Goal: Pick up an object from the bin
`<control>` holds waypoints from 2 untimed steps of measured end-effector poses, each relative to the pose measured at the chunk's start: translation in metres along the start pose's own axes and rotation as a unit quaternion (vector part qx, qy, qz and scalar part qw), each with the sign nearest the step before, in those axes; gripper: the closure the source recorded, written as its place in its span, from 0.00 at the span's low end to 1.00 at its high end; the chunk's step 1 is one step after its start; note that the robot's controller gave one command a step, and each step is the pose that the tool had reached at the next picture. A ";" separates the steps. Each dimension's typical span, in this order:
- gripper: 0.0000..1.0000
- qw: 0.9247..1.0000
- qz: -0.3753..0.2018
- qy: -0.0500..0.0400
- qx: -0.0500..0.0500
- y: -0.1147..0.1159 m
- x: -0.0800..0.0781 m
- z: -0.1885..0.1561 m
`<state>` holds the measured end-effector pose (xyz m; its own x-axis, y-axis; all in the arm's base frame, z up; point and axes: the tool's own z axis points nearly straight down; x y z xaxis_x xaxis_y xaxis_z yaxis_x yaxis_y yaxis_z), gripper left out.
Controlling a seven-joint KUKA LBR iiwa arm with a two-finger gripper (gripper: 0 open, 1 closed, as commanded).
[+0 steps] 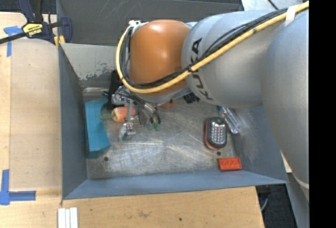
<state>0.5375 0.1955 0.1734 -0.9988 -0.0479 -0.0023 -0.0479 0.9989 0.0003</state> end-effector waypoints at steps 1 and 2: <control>1.00 0.998 -0.063 -0.003 -0.003 -0.035 -0.070 0.095; 1.00 0.998 -0.063 -0.003 -0.004 -0.035 -0.070 0.095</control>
Offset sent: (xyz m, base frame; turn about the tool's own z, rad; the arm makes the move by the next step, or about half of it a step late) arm 0.0000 0.0000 0.0000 0.0000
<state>0.6090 0.1635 0.0783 -0.9849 -0.1729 -0.0094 -0.1730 0.9849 0.0066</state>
